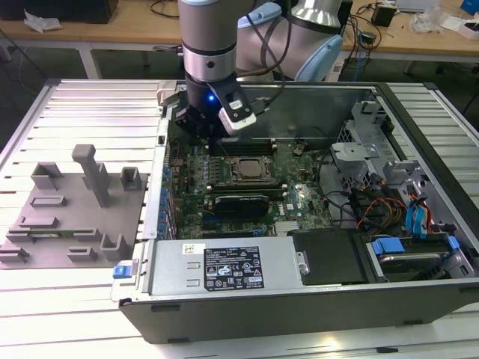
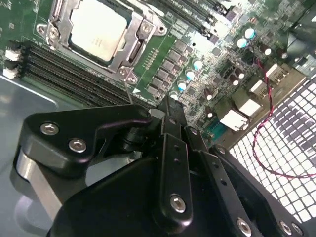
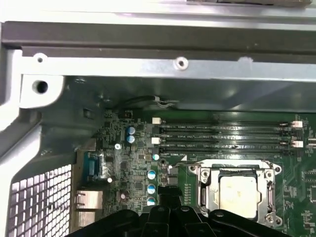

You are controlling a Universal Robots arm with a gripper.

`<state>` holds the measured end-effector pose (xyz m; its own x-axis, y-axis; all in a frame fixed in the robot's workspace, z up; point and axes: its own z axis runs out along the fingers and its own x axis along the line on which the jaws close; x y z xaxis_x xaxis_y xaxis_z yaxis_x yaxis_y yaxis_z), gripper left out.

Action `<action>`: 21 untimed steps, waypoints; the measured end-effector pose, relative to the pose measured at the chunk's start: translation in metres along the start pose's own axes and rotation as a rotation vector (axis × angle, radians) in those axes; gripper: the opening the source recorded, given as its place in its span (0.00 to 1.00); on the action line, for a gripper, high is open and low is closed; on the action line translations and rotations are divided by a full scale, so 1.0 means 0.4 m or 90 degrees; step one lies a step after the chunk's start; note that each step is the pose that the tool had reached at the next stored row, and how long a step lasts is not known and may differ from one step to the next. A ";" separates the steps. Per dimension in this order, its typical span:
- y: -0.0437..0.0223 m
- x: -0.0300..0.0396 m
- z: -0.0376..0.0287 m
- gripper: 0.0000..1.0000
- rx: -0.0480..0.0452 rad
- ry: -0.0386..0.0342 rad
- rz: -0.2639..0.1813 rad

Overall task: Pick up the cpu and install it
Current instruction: 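Install the first cpu locking lever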

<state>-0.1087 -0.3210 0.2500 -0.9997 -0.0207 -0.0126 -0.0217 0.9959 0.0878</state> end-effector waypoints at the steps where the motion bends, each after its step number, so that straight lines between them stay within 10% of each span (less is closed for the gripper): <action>1: 0.000 0.003 0.000 0.11 -0.0036 -0.0001 0.000; 5: 0.000 0.009 0.000 0.11 -0.0298 -0.0007 0.000; 10: 0.000 0.014 0.000 0.11 -0.0452 -0.0010 0.001; 14: 0.000 0.014 0.000 0.11 -0.0796 -0.0017 0.001; 21: 0.000 -0.006 0.000 0.11 -0.0830 -0.0018 0.001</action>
<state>-0.1063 -0.3211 0.2499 -0.9997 -0.0187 -0.0152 -0.0215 0.9760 0.2166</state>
